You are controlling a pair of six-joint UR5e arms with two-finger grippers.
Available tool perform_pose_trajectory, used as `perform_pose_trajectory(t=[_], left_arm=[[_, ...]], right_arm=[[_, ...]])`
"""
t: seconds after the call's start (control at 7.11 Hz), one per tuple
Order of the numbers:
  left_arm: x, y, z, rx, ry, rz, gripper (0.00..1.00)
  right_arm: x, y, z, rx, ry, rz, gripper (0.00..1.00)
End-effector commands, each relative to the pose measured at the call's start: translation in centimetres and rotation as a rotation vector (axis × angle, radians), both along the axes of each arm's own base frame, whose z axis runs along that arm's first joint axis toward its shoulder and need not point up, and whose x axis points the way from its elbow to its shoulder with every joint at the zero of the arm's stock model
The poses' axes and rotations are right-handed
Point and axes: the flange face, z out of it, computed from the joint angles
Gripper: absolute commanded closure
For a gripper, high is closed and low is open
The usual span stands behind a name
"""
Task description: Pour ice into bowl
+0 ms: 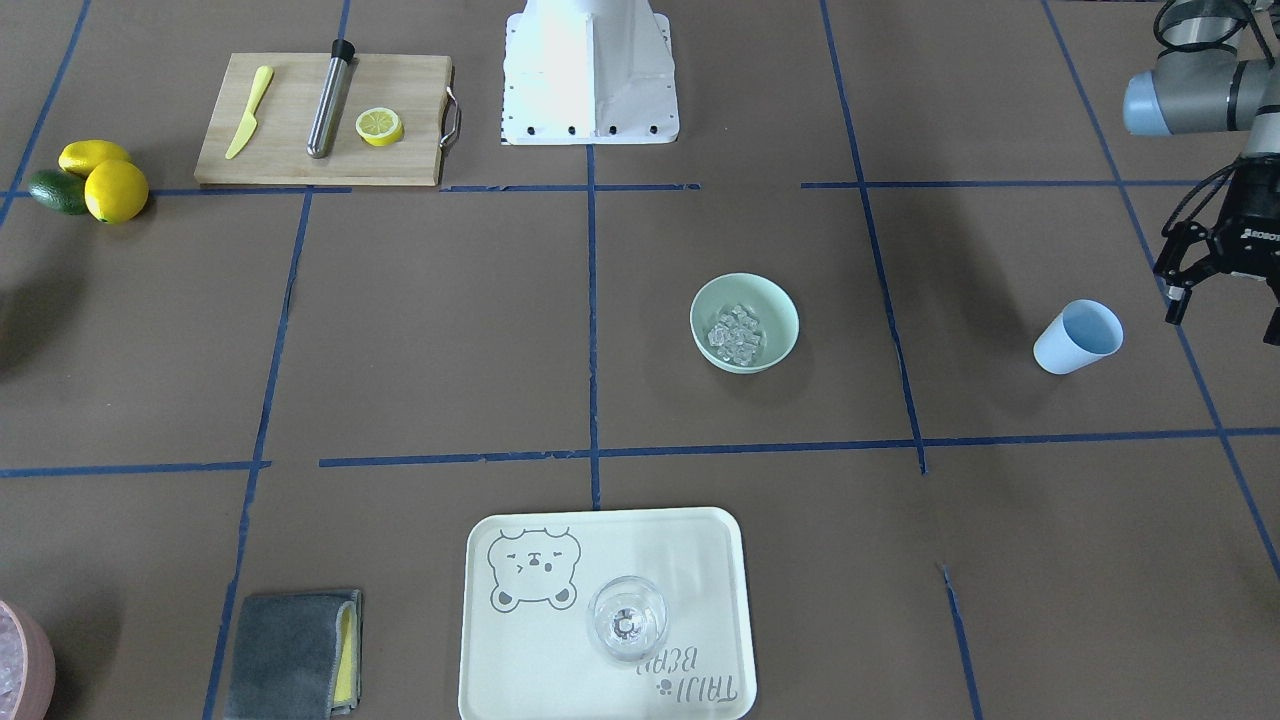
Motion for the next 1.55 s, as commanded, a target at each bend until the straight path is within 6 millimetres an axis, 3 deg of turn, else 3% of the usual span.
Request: perform_pose_trajectory(t=[0.0, 0.42, 0.56, 0.7, 0.84, 0.99, 1.27, 1.41], left_arm=[[-5.3, -1.4, -0.9, -0.112, -0.121, 0.103, 0.0], [-10.5, -1.2, 1.9, -0.291, -0.236, 0.265, 0.0], [-11.9, 0.0, 3.9, -0.364, -0.194, 0.322, 0.0], [-13.7, 2.9, 6.1, -0.417, -0.149, 0.359, 0.0], [-13.7, 4.5, 7.8, -0.496, -0.112, 0.386, 0.0], [-13.6, 4.7, 9.2, -0.667, -0.084, 0.397, 0.0], [-13.8, 1.2, 7.7, -0.92, -0.037, 0.407, 0.0], [-15.1, 0.4, 6.5, -0.964, -0.012, 0.382, 0.0]], right_arm=[[0.0, 0.1, -1.0, -0.028, -0.001, 0.052, 0.0], [0.0, 0.3, -0.8, -0.036, -0.008, 0.055, 0.0], [0.0, 0.3, -0.8, -0.036, -0.008, 0.055, 0.0], [0.0, 0.3, -0.8, -0.036, -0.008, 0.055, 0.0], [0.0, 0.3, -0.9, -0.036, -0.01, 0.055, 0.0], [-0.1, 0.3, -0.9, -0.035, -0.012, 0.055, 0.0], [-0.1, 0.2, -1.2, -0.033, -0.012, 0.057, 0.0], [-0.2, 0.1, -1.4, -0.029, -0.012, 0.055, 0.0]])
